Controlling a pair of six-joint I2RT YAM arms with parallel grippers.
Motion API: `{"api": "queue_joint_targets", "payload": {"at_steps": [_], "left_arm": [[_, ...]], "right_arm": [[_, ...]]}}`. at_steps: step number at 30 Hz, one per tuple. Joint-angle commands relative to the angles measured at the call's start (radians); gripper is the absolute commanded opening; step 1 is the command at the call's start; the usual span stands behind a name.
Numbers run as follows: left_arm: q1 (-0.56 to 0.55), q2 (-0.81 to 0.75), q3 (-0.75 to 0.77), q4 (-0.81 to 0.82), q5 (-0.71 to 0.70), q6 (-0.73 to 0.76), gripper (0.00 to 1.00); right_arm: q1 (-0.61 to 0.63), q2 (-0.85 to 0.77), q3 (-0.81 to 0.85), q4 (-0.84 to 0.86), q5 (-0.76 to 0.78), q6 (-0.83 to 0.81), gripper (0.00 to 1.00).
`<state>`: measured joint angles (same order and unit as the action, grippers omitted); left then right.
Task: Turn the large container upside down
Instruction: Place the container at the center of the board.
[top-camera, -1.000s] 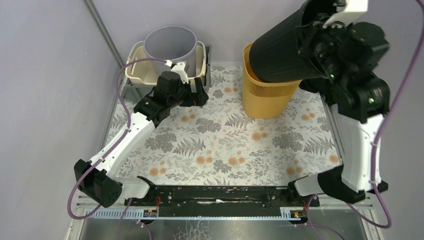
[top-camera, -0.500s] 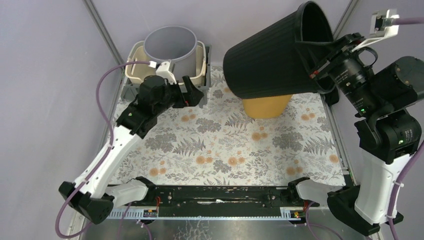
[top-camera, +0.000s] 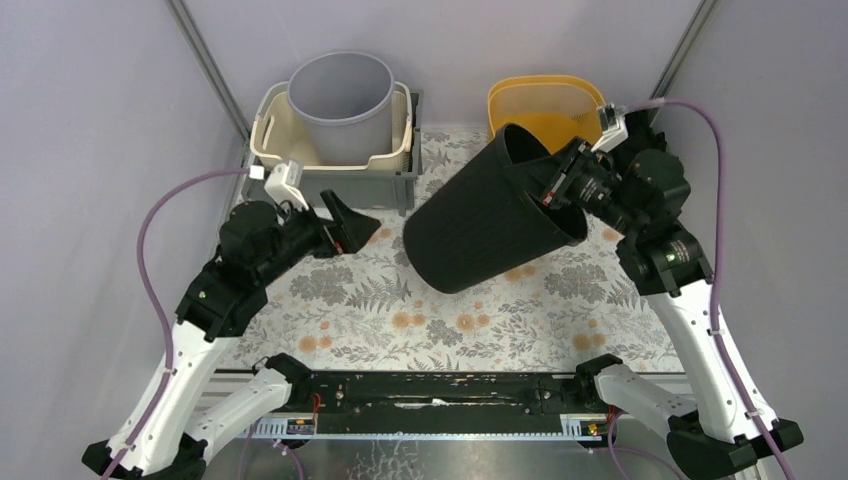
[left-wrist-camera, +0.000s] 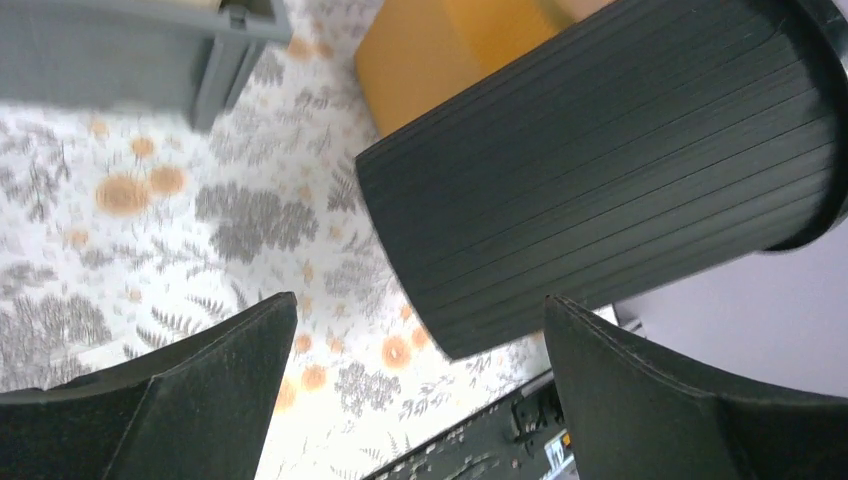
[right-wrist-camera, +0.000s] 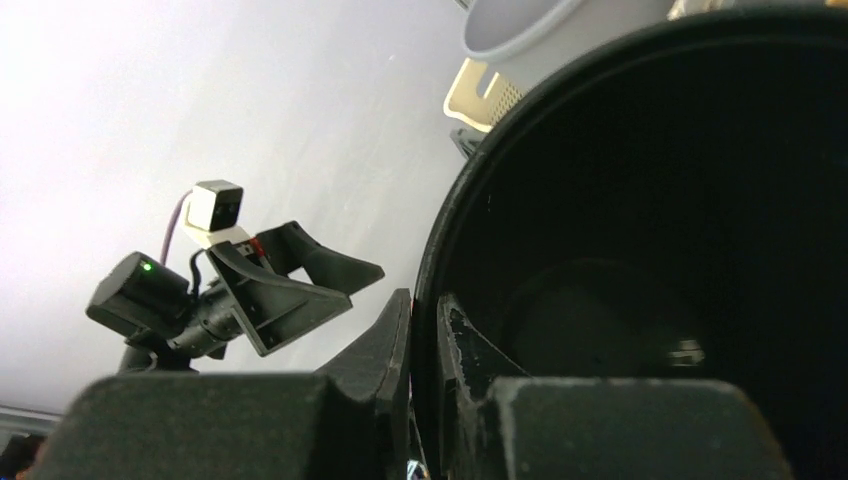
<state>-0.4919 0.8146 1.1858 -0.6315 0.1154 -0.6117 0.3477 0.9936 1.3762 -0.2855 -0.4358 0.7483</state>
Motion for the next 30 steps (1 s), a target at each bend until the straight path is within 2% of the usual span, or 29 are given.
{"api": "queue_joint_targets", "payload": {"at_steps": [1,8,13,21,28,30], "left_arm": [[0.0,-0.042,-0.136,-0.028,0.047,-0.081,1.0],[0.001,-0.053,-0.28,0.066,0.096,-0.146,1.0],[0.001,-0.027,-0.324,0.121,0.105,-0.158,1.0],[-0.001,-0.01,-0.394,0.217,0.114,-0.204,1.0],[-0.004,0.009,-0.428,0.264,0.132,-0.231,1.0],[-0.005,0.023,-0.43,0.281,0.138,-0.236,1.0]], "right_arm": [[-0.004,-0.096,-0.14,0.265,-0.001,0.146,0.0],[-0.004,-0.206,-0.344,0.299,0.069,0.172,0.0],[-0.004,-0.24,-0.416,0.283,0.085,0.152,0.0],[-0.004,-0.299,-0.655,0.371,0.116,0.197,0.0],[-0.004,-0.28,-0.693,0.359,0.086,0.168,0.0],[-0.005,-0.267,-0.686,0.332,0.07,0.15,0.1]]}}
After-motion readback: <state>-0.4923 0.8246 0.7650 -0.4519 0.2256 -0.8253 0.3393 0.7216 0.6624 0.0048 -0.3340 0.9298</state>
